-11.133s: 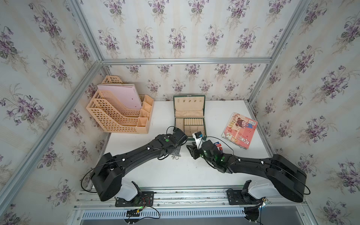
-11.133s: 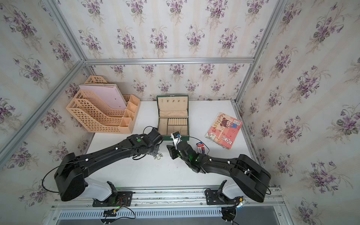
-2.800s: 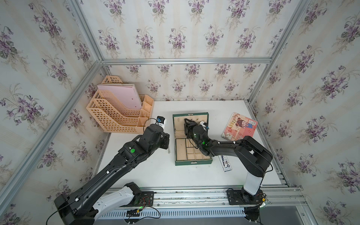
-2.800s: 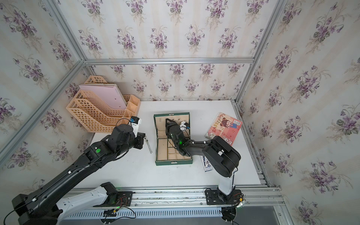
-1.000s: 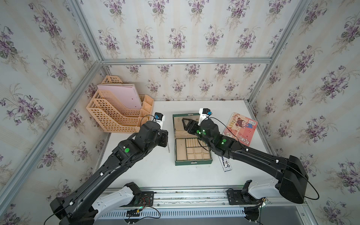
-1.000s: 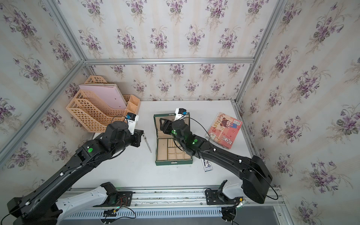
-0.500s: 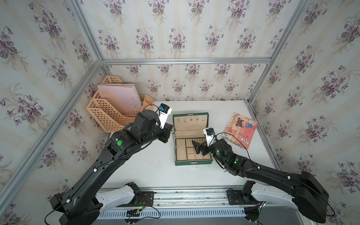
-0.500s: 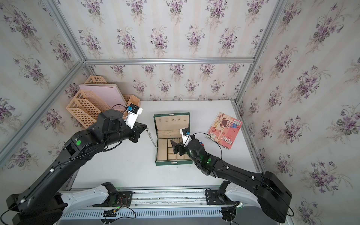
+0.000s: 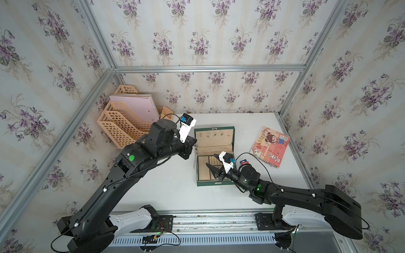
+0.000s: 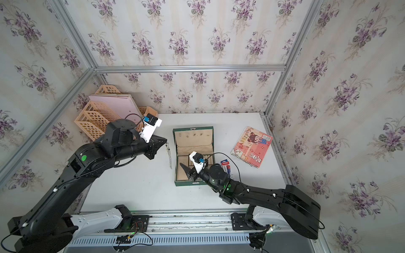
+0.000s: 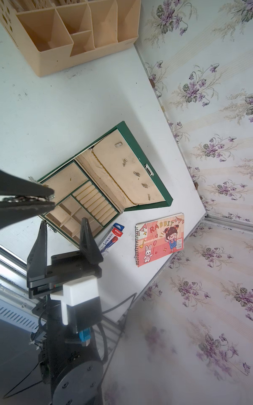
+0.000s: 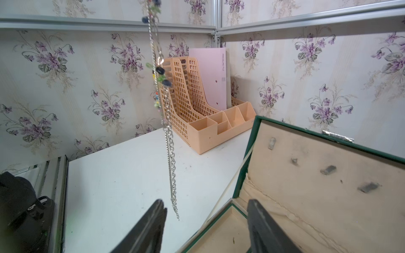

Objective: Put jewelry chain into jewelry box
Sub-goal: Hang the necklace on the jewelry box clasp.

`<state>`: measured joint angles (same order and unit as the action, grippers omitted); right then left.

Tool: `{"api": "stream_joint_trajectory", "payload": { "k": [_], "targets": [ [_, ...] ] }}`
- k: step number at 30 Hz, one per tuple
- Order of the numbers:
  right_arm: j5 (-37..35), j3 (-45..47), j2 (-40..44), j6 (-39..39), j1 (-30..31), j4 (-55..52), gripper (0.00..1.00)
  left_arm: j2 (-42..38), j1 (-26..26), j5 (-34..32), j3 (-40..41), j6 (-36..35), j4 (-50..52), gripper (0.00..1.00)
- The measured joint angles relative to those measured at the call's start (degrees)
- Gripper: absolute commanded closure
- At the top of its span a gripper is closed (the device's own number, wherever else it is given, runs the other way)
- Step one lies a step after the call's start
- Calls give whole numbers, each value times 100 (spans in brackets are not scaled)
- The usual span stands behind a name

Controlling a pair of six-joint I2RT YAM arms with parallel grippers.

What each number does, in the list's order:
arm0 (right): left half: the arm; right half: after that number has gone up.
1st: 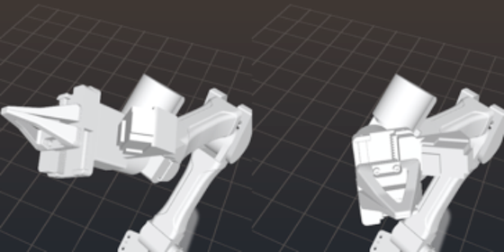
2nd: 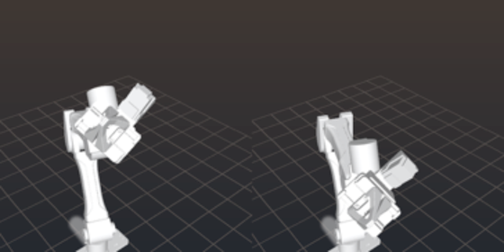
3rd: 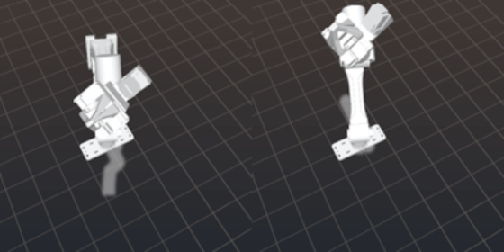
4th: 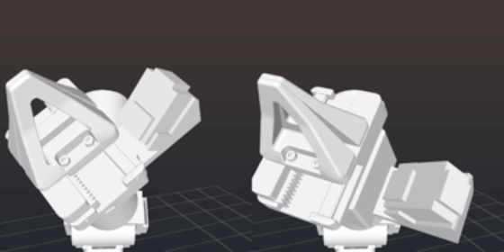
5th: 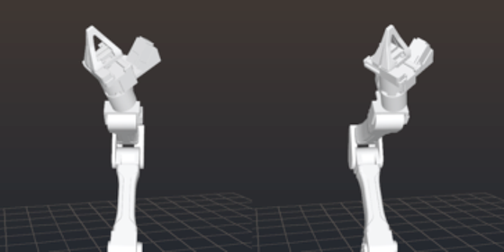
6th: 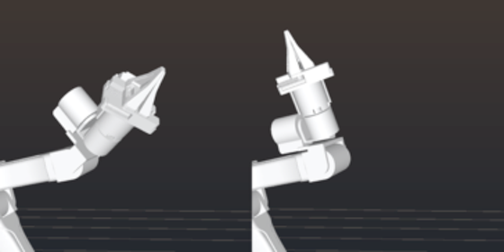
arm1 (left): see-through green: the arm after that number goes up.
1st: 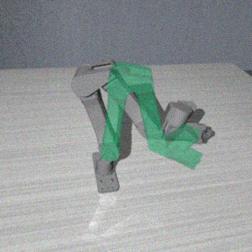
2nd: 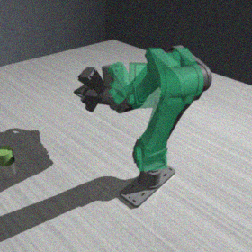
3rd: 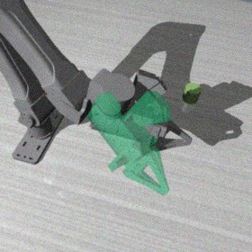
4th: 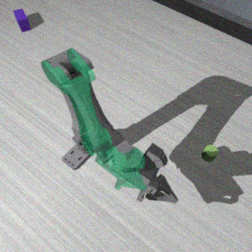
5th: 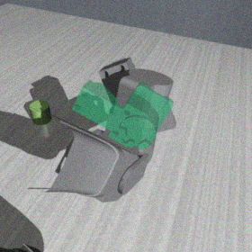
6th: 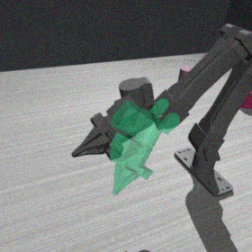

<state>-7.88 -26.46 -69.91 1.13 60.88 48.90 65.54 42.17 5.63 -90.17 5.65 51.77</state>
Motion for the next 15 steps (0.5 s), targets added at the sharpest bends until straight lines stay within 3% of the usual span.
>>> {"api": "stream_joint_trajectory", "payload": {
  "k": [15],
  "targets": [
    [-26, -662, -1126, 337, 258, 885, 56, -52, 0, 15, -76, -87, 74, 100]
  ]
}}
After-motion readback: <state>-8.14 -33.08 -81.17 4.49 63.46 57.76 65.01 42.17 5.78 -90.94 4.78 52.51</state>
